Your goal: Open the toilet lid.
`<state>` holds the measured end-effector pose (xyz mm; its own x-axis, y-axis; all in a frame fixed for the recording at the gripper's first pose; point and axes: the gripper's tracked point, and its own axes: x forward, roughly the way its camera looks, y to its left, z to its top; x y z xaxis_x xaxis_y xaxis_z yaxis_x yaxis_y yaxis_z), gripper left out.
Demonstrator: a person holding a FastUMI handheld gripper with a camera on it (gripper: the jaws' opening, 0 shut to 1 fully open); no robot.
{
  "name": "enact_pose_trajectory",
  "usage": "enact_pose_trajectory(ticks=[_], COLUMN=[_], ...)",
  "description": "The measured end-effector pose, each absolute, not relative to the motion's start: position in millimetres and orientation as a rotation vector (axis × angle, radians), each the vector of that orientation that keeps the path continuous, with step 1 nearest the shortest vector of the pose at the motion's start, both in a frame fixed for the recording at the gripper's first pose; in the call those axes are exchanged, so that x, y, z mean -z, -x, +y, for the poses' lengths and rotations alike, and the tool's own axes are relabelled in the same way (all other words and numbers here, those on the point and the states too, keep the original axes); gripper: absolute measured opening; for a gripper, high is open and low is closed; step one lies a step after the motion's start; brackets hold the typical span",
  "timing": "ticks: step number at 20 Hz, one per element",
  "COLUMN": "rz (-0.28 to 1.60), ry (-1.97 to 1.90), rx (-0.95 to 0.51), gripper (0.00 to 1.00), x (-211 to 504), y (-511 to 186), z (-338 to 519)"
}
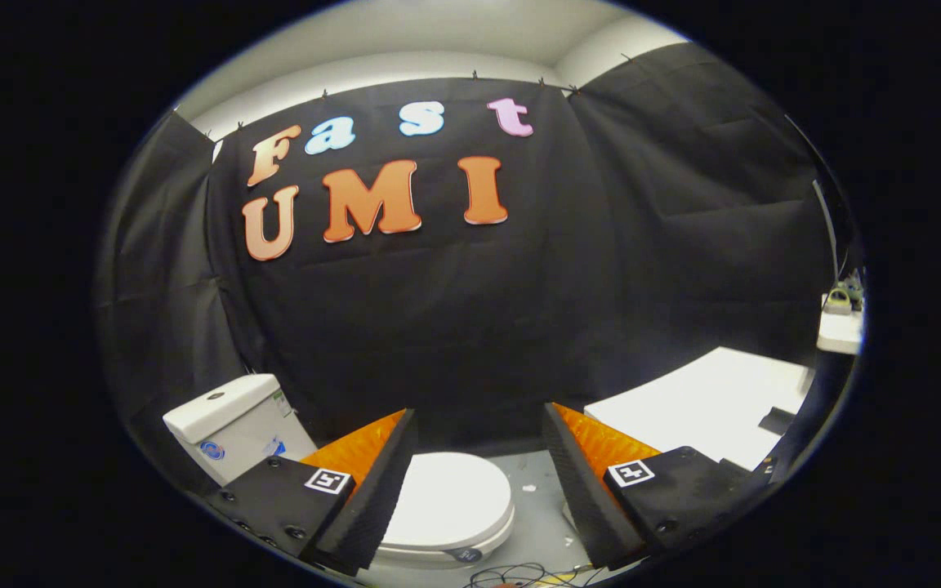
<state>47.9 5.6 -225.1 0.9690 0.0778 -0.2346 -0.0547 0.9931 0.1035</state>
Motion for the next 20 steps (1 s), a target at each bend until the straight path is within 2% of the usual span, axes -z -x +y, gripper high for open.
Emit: enact_pose_trajectory(ticks=[12,20], rz=[0.608,0.758], ry=[-0.334,-0.62], rx=[-0.136,-0.136], gripper=[0.99,0.98], x=[445.3,519.6], y=[-55.3,-46.2], z=[12.4,28.9])
